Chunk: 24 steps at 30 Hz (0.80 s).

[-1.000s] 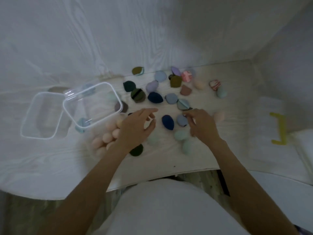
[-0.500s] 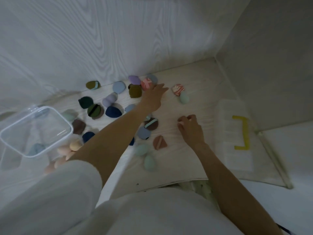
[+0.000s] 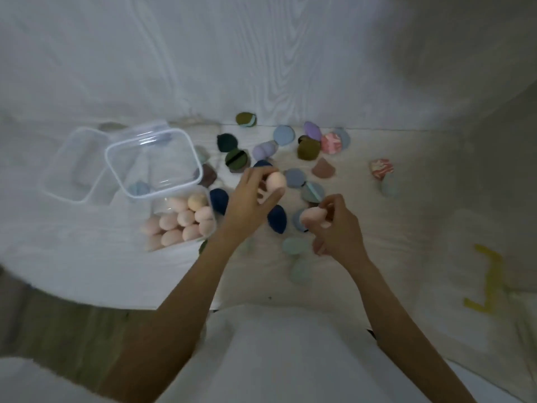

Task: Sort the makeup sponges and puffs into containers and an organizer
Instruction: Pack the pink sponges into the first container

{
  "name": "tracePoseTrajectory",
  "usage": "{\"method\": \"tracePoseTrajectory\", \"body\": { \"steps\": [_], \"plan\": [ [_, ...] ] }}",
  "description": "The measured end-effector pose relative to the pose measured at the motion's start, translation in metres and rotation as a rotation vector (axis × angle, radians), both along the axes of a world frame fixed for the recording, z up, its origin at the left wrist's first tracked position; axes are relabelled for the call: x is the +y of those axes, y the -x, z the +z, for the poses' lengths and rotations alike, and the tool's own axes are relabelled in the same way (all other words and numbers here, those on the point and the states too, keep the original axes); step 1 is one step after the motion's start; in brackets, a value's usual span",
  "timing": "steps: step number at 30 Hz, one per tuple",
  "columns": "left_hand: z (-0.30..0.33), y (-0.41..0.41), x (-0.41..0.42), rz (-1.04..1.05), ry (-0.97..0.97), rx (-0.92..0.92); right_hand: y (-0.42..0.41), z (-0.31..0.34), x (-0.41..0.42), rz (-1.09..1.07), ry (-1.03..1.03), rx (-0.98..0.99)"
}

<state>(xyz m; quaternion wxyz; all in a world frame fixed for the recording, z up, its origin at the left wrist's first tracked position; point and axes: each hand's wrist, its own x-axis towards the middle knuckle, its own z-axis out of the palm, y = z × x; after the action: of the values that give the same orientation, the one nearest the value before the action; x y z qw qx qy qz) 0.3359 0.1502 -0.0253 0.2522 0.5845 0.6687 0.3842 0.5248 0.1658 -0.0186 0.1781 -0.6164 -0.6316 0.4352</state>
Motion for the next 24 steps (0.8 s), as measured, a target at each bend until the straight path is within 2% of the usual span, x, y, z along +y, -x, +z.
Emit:
{"method": "tracePoseTrajectory", "body": {
  "steps": [2,3,6,10,13,16,18,20,24],
  "plan": [
    [0.004,0.025,-0.036,0.14,0.071,-0.105,0.019,0.006,-0.005,0.057,-0.011,-0.029],
    [0.005,0.048,-0.061,0.24,0.104,-0.15,0.039,0.006,-0.011,0.152,-0.055,-0.024],
    [0.002,0.1,-0.11,0.433,0.176,-0.221,0.087,0.006,-0.024,0.323,-0.081,0.134],
    [0.003,0.148,-0.152,0.62,0.17,-0.301,0.156,0.005,-0.039,0.481,-0.139,0.206],
    [0.002,0.17,-0.165,0.647,0.166,-0.347,0.205,0.0,-0.039,0.616,-0.403,0.115],
    [0.0,0.189,-0.17,0.645,0.137,-0.411,0.247,-0.01,-0.04,0.783,-0.796,-0.211],
    [-0.002,0.197,-0.169,0.628,0.103,-0.432,0.258,-0.019,-0.038,0.87,-0.987,-0.348],
    [-0.003,0.202,-0.167,0.596,0.067,-0.448,0.259,-0.032,-0.036,0.958,-1.058,-0.378],
    [-0.01,0.207,-0.157,0.499,-0.014,-0.432,0.26,-0.053,-0.033,1.007,-0.982,-0.374]
  ]
}}
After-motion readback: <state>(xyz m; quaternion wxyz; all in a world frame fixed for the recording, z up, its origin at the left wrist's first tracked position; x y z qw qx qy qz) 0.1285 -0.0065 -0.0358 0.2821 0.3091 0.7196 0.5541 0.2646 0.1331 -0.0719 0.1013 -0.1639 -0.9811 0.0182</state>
